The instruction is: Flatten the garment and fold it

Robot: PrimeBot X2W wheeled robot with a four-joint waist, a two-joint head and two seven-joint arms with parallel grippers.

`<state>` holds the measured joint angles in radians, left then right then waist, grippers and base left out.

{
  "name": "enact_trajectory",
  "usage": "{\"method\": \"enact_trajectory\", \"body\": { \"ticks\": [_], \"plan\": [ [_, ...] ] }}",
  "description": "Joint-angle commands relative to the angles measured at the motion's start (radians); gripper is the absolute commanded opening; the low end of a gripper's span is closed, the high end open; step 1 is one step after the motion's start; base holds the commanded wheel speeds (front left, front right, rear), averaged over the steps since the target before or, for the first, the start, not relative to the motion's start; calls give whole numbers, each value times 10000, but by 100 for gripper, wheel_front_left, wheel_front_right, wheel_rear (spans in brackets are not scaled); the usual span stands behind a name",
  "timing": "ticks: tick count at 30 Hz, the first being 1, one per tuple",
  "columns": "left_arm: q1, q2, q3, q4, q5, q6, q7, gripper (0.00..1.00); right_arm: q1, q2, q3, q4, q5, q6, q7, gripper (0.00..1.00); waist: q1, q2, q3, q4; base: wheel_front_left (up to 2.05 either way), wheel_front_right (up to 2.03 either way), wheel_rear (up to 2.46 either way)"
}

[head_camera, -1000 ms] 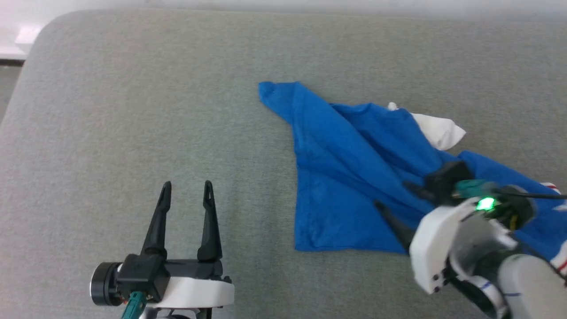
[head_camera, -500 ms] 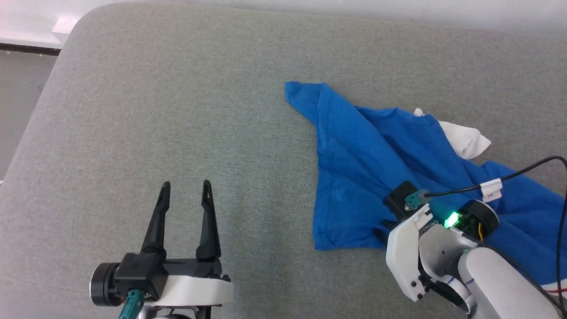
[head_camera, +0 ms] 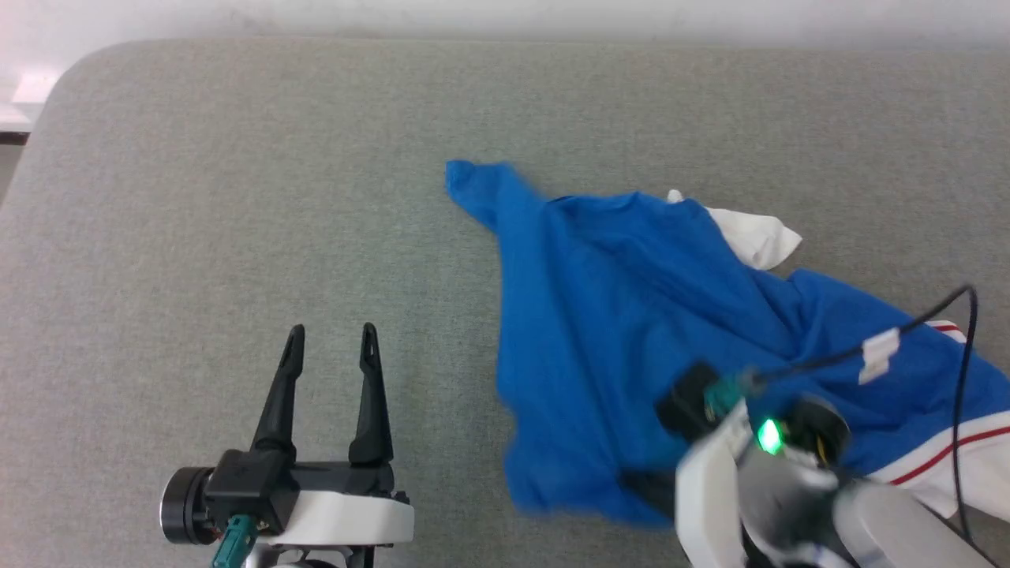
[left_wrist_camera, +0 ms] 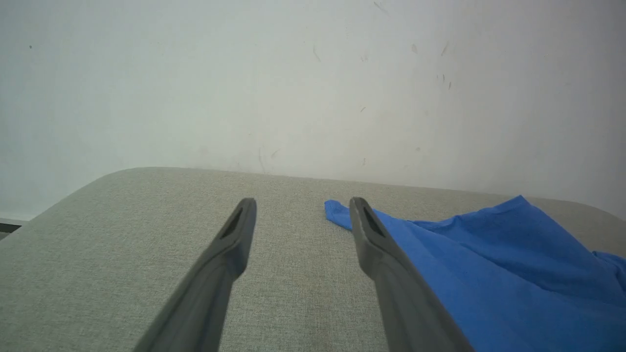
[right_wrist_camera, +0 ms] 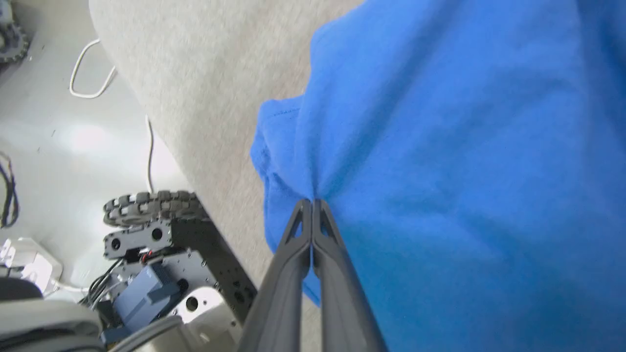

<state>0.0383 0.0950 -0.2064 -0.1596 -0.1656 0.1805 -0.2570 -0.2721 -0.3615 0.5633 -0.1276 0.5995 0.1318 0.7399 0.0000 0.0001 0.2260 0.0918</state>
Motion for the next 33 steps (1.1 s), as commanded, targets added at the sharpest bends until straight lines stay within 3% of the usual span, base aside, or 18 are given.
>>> {"method": "enact_trajectory", "body": {
  "ticks": [1, 4, 7, 8, 9, 10, 11, 15, 16, 18, 22, 24, 29, 33],
  "plan": [
    [18, 17, -15, 49, 51, -63, -47, 100, 630, -792, 264, -482, 400, -11, 710, 0, 0, -1, -66, -191, 0, 0, 0],
    [57, 16, -59, 87, 28, -91, -47, 100, 1536, -1847, 209, -903, 851, -11, 1651, 0, 0, -1, -59, -266, 0, 0, 0],
    [94, 33, -59, 119, 3, -97, -47, 100, 2247, -2328, -333, -1036, 917, -11, 1795, 0, 0, -1, -60, -357, 0, 0, 0],
    [103, 44, -55, 131, 1, -96, -47, 100, 2384, -2287, -616, -1024, 763, -11, 1585, 11, 0, -1, -70, -385, 0, 0, 0],
    [109, 62, -55, 149, 0, -100, -47, 100, 2472, -2239, -789, -1037, 560, -11, 1390, 31, 0, -1, -89, -420, 0, 0, 0],
    [116, 80, -51, 163, -1, -98, -47, 100, 2539, -2089, -981, -1063, 433, -11, 1146, 81, 0, -1, -113, -460, 0, 0, 0],
    [118, 101, -52, 171, -2, -103, -46, 100, 2584, -1810, -1234, -1107, 389, -11, 819, 100, 0, -1, -141, -496, 0, 0, 0],
    [103, 205, -83, 145, 33, -123, 13, 100, 2574, -550, -2375, -1547, 213, -11, -755, 100, 0, -1, -274, -608, 0, 0, 0],
    [103, 205, -83, 145, 33, -123, 13, 100, 2574, -550, -2375, -1547, 213, -11, -755, 100, 0, -1, -274, -608, 0, 0, 0],
    [120, 255, -93, 94, 62, -110, 48, 100, 2616, 359, -3510, -1721, -234, -11, -1879, 100, 0, -1, -332, -678, 0, 0, 0],
    [242, 372, -129, -65, 151, -72, 128, 100, 2930, 2207, -5928, -2200, -2299, -11, -4005, 100, 0, -1, -361, -897, 0, 0, 0],
    [288, 436, -135, -164, 222, -28, 181, 100, 3199, 2800, -6785, -2506, -3266, -11, -4951, 100, 0, -1, -320, -1076, 0, 0, 0],
    [-49, 624, -293, -444, 427, -122, 488, 100, 3856, 3104, -7741, -2419, -3526, -11, -6166, 100, 0, -1, -122, -1645, 0, 0, 0],
    [-1119, 913, -747, -295, 876, -553, 1119, 100, 3820, 3109, -7937, -2159, -3417, -11, -6452, 100, 0, -1, 107, -1983, 0, 0, 0]
  ]
}}
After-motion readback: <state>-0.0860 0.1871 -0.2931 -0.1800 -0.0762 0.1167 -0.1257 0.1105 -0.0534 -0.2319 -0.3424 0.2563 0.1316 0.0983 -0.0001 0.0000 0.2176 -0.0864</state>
